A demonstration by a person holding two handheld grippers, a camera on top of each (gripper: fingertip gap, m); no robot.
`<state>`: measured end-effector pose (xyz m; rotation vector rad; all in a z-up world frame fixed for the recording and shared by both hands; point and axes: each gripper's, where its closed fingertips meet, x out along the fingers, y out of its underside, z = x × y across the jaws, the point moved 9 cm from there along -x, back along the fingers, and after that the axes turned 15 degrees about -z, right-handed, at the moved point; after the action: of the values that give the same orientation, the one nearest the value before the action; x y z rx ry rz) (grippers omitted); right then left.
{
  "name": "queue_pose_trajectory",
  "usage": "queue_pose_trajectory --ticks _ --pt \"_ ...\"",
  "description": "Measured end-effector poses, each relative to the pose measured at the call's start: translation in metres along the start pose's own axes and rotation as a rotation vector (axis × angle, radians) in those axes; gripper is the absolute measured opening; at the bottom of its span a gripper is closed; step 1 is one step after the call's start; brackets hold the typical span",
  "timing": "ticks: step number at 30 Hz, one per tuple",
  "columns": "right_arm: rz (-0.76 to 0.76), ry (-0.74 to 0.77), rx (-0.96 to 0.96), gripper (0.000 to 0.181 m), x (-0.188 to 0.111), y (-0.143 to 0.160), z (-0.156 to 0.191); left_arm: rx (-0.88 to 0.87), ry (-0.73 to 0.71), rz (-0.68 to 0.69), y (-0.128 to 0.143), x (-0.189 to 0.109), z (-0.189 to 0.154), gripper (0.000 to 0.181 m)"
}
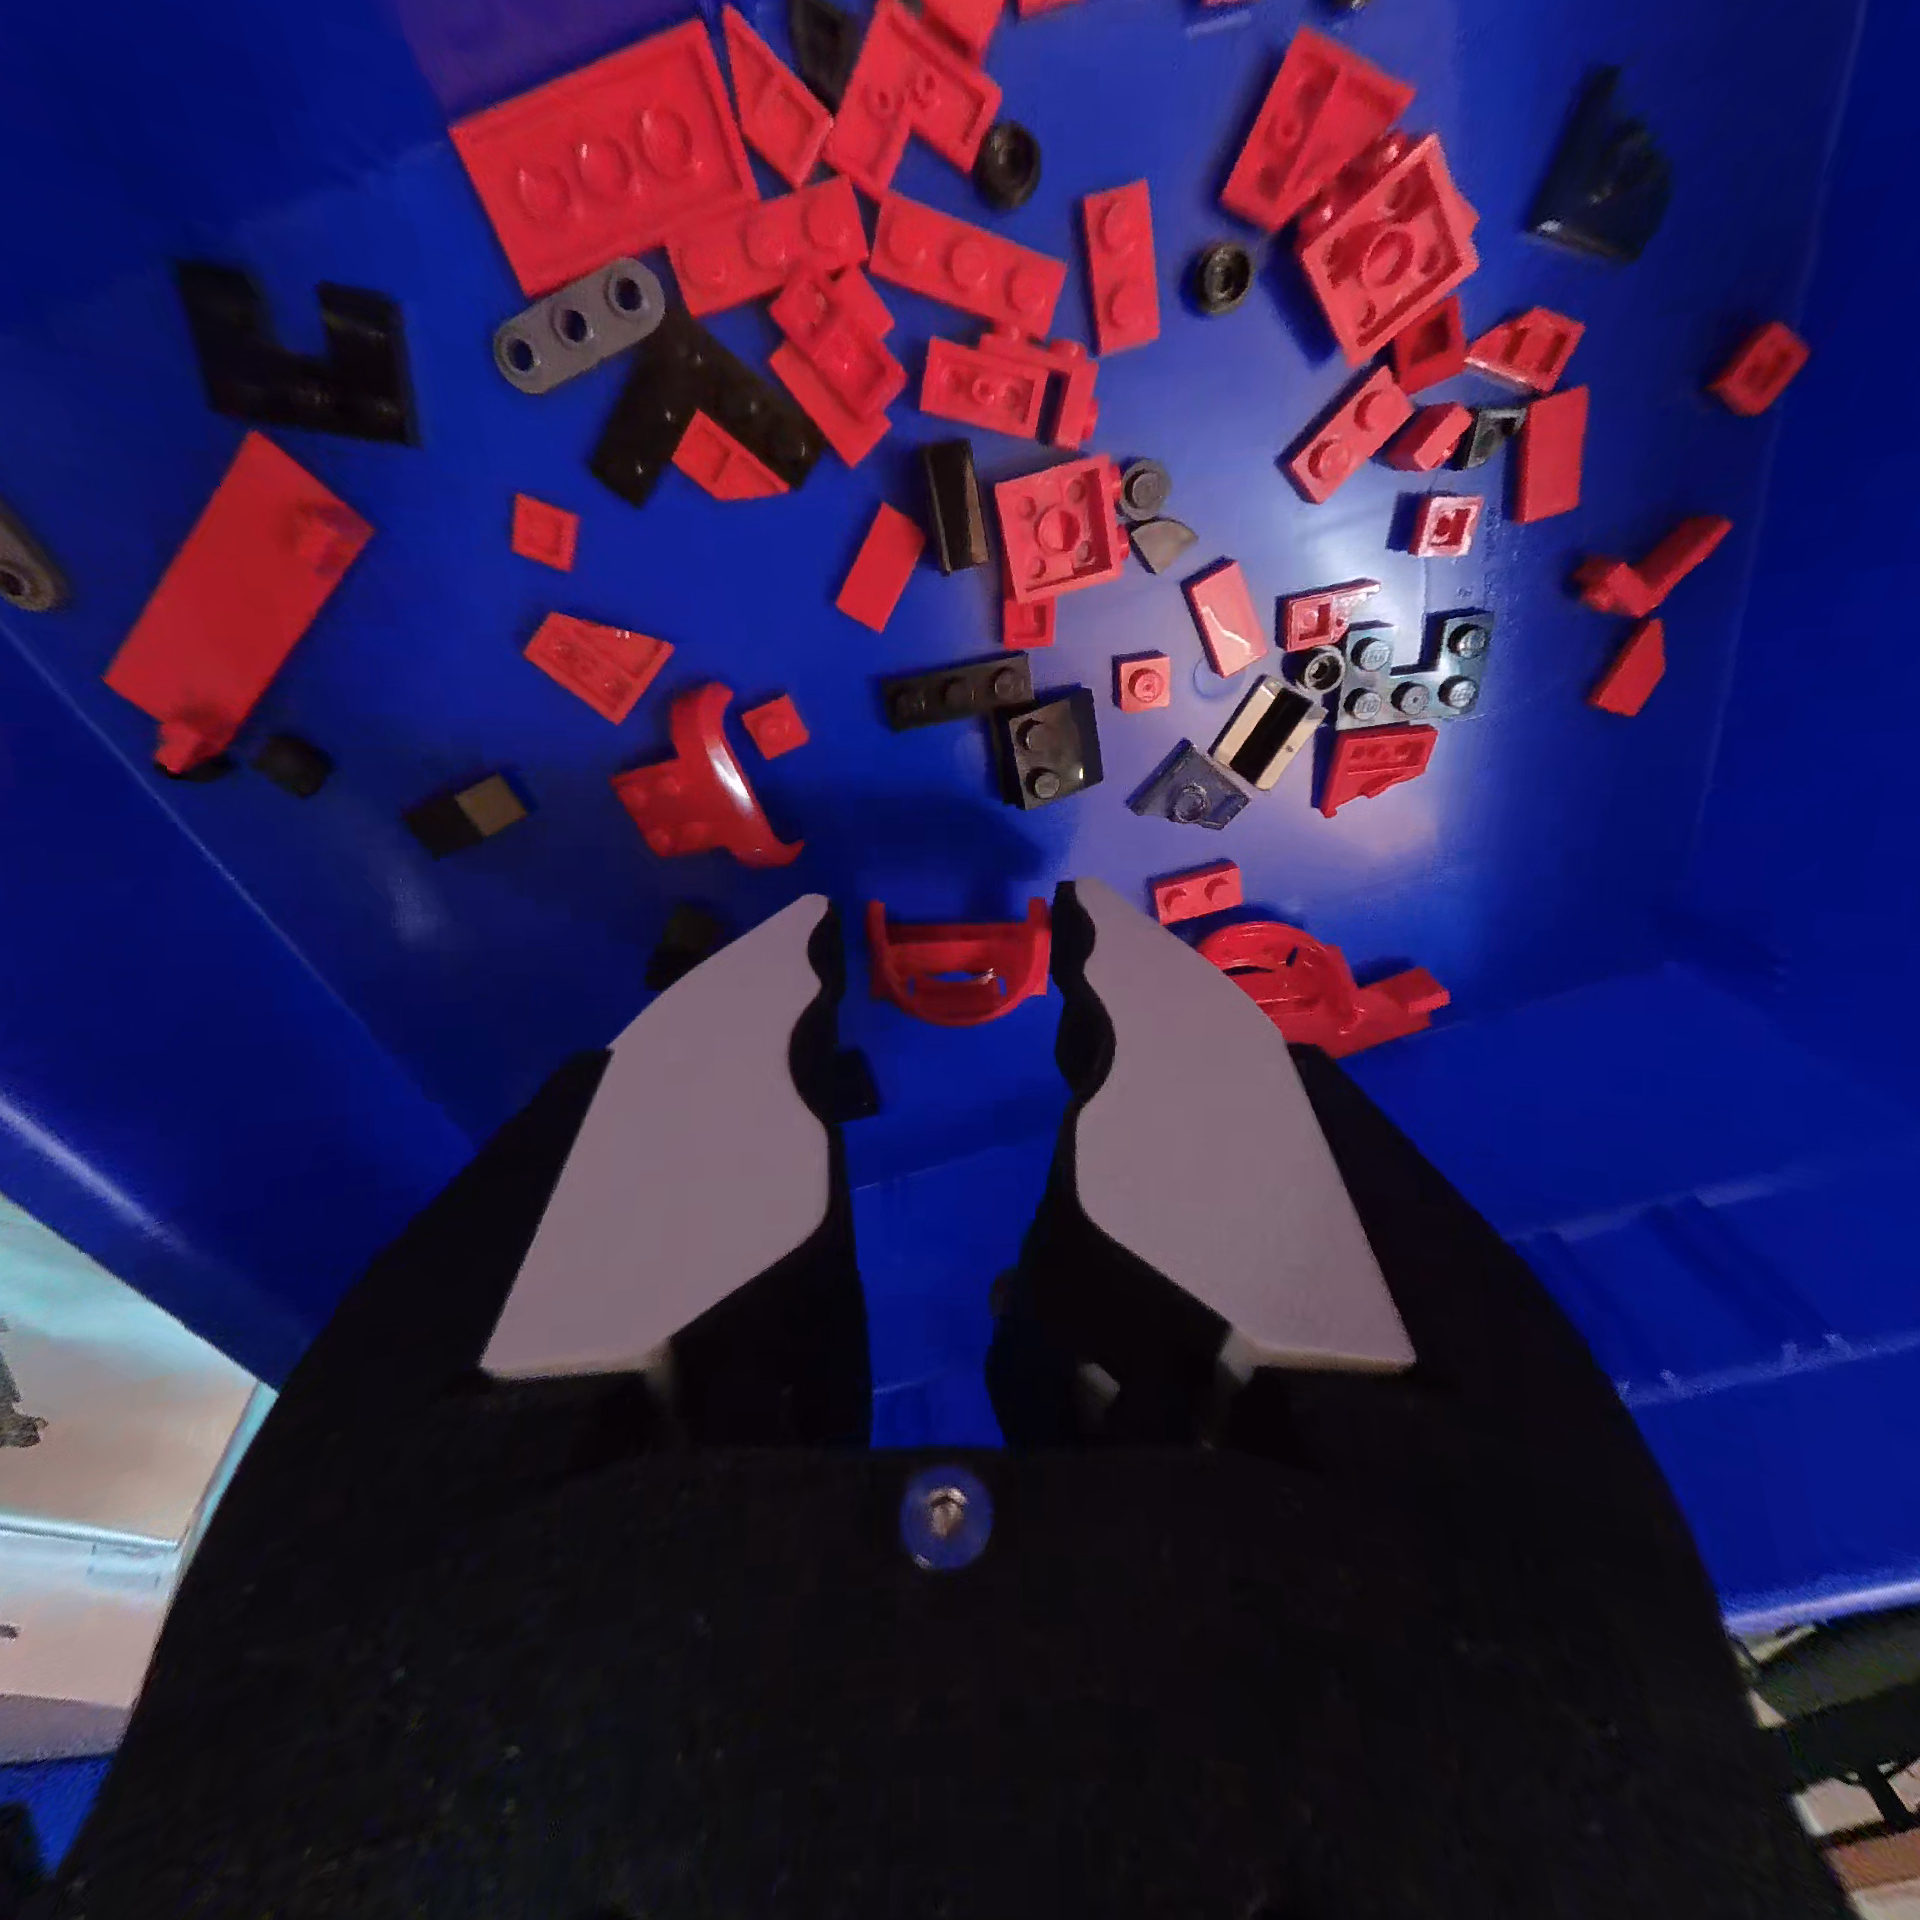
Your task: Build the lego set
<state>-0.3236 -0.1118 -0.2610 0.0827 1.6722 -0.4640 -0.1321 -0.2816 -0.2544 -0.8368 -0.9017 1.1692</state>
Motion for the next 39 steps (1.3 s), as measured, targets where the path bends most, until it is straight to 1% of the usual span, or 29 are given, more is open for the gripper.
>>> queue_pose_trajectory --ticks 1,3,6,8,10,12,14,17,18,19,20,23,26,28,31,34,36,39 --pt "0.005 -0.002 -0.003 0.035 0.001 0.0 0.0 0.0 -0.001 0.001 0.0 0.0 0.0 0.008" --pt "0.008 0.001 -0.013 0.035 0.002 0.0 0.0 -0.001 -0.001 0.002 0.001 0.0 0.0 0.008" --pt "-0.01 0.036 -0.025 0.049 -0.004 -0.002 0.001 -0.001 -0.004 0.002 0.001 0.0 0.001 0.008" --pt "-0.06 0.04 -0.069 0.05 -0.012 -0.004 0.008 -0.002 -0.007 0.0 0.001 -0.001 0.001 0.008" --pt "-0.13 0.01 -0.127 0.046 -0.017 -0.007 0.02 -0.004 -0.009 -0.001 0.001 -0.001 0.001 0.008" --pt "-0.154 -0.006 -0.164 0.041 -0.016 -0.008 0.032 -0.006 -0.013 -0.002 0.002 -0.001 0.002 0.008" --pt "-0.125 0.01 -0.177 0.039 -0.011 -0.008 0.036 -0.012 -0.016 -0.002 0.003 0.0 0.002 0.008" --pt "-0.103 -0.007 -0.172 0.039 0.0 -0.008 0.041 -0.012 -0.021 0.005 0.002 0.001 0.002 0.008" --pt "-0.091 -0.003 -0.175 0.036 0.003 -0.008 0.041 -0.011 -0.023 0.007 0.001 0.001 0.002 0.008" --pt "-0.076 0.003 -0.182 0.03 0.006 -0.007 0.042 -0.01 -0.024 0.008 0.0 0.001 0.001 0.008" --pt "-0.078 -0.008 -0.185 0.025 0.007 -0.008 0.043 -0.01 -0.025 0.008 0.0 0.0 0.001 0.008" --pt "-0.08 -0.003 -0.207 0.024 0.005 -0.007 0.045 -0.011 -0.028 0.007 -0.002 0.0 0.001 0.008" --pt "-0.099 0.04 -0.231 0.024 -0.009 -0.002 0.049 -0.005 -0.029 0.01 -0.005 0.0 0.001 0.008" --pt "-0.145 0.075 -0.216 0.025 -0.034 0.003 0.058 0.0 -0.025 0.013 -0.007 0.001 0.001 0.008" --pt "-0.243 0.107 -0.154 0.024 -0.087 0.024 0.086 0.018 -0.012 0.012 -0.011 0.004 0.001 0.008" --pt "-0.305 0.12 -0.04 0.024 -0.132 0.069 0.134 0.026 0.013 -0.007 -0.014 0.01 -0.001 0.008" --pt "-0.329 0.118 0.053 0.024 -0.149 0.106 0.174 0.032 0.038 -0.023 -0.015 0.017 -0.002 0.008" --pt "-0.323 0.111 0.202 0.024 -0.154 0.162 0.237 0.044 0.079 -0.032 -0.016 0.031 -0.005 0.008"
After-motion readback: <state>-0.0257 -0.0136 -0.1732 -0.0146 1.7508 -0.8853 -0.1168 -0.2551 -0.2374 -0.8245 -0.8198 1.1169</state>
